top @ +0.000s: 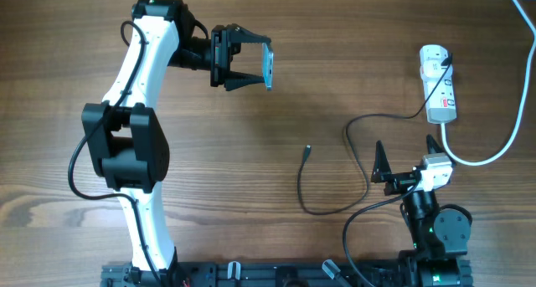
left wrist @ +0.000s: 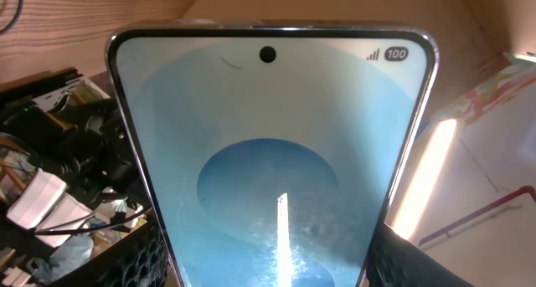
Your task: Plug charger to phone and switch on socket
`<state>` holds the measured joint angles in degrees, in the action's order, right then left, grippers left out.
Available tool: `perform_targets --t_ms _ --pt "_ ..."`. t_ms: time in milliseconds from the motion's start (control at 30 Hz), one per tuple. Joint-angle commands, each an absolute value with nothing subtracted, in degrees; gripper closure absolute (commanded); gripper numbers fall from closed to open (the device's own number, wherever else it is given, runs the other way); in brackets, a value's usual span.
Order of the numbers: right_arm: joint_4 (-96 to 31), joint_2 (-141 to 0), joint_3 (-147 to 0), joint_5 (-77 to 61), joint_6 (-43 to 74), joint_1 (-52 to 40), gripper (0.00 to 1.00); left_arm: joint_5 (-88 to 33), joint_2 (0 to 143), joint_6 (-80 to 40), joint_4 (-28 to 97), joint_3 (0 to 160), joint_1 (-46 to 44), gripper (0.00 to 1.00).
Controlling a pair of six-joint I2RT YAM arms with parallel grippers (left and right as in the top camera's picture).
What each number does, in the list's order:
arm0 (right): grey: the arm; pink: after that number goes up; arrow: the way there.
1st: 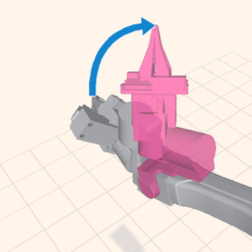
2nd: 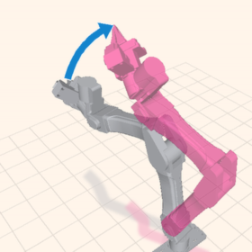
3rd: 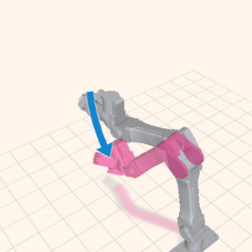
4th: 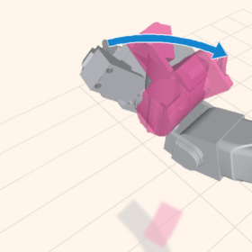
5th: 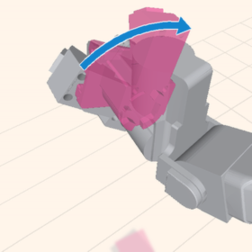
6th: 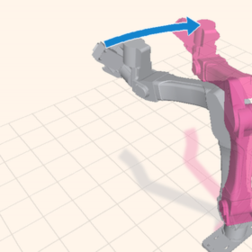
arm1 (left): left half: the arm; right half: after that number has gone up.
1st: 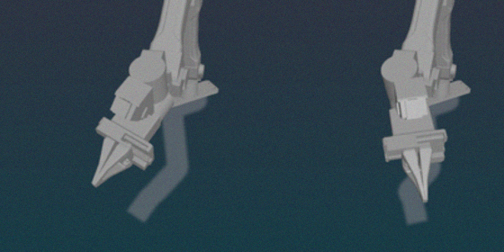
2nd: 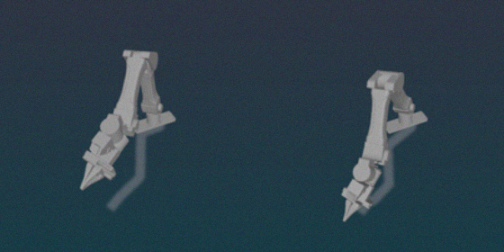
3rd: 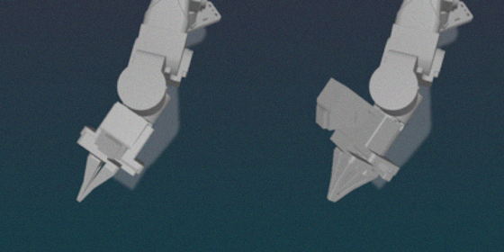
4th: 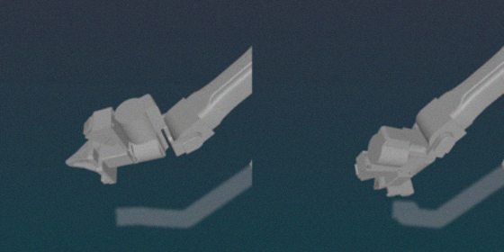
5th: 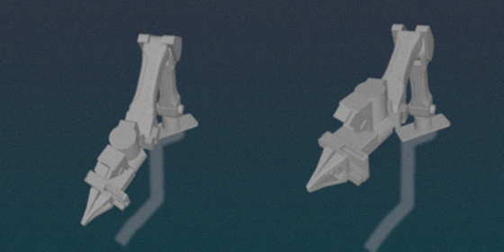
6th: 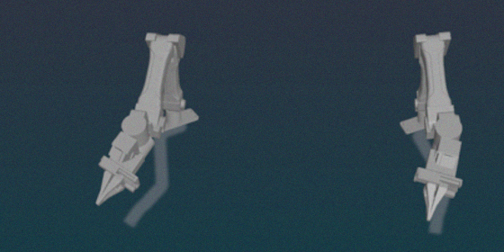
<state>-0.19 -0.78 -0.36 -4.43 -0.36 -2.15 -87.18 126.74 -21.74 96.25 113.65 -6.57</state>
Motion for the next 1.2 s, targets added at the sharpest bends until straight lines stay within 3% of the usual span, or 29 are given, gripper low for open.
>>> perform_targets --t_ms 0,1167 --pt "0.03 -0.43 -0.30 -3.88 -1.32 -1.96 0.00 -90.39 124.60 -21.87 96.53 115.09 -6.02 0.32" --pt "0.03 -0.43 -0.30 -3.88 -1.32 -1.96 0.00 -90.37 123.31 -21.89 96.55 115.09 -5.39 0.33"
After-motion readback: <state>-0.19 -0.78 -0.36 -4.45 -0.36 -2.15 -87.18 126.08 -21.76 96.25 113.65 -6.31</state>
